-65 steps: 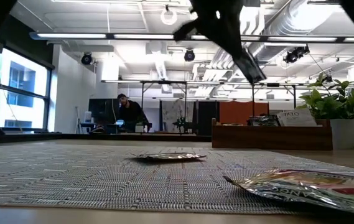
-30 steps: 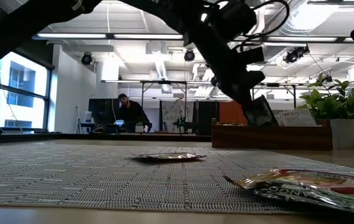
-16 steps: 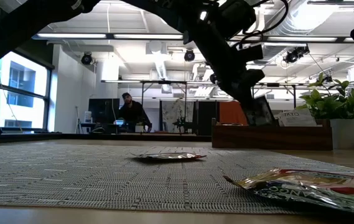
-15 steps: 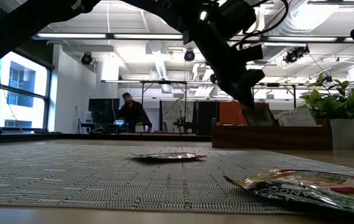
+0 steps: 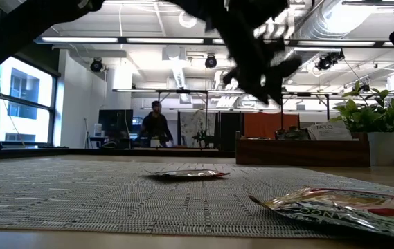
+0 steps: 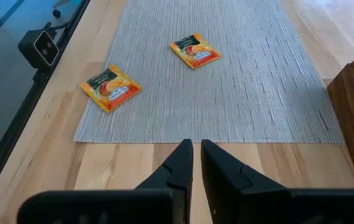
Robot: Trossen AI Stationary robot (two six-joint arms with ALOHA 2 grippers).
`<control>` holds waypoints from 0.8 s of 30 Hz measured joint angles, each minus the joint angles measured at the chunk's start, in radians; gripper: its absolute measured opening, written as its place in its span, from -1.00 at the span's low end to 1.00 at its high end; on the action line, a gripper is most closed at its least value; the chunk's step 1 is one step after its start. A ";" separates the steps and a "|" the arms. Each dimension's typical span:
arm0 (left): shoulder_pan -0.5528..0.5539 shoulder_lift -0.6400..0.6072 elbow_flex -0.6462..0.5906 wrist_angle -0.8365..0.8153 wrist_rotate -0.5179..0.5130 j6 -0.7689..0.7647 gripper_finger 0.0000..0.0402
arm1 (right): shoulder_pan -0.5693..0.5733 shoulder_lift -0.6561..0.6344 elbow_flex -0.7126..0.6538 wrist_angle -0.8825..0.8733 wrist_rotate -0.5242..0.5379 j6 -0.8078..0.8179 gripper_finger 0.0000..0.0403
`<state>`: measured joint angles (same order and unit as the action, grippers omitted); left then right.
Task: Pick & Place Tea
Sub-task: Put the yellow tea bag in the left section of the wooden organizer
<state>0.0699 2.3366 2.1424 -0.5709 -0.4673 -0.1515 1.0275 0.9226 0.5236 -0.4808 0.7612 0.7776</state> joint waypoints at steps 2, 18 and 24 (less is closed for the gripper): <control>-0.013 -0.012 0.064 -0.060 0.036 -0.068 -0.15 | 0.000 0.000 0.000 0.000 -0.001 0.000 -0.85; -0.204 -0.185 0.200 -0.575 -0.089 -0.280 -0.15 | -0.109 0.065 0.000 0.136 -0.003 -0.174 -0.39; -0.293 -0.217 0.185 -0.864 -0.078 -0.513 -0.15 | -0.215 0.222 0.000 0.334 -0.109 -0.285 -0.14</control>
<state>-0.2232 2.1197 2.3279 -1.4348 -0.5454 -0.6648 0.8125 1.1448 0.5240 -0.1469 0.6527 0.4929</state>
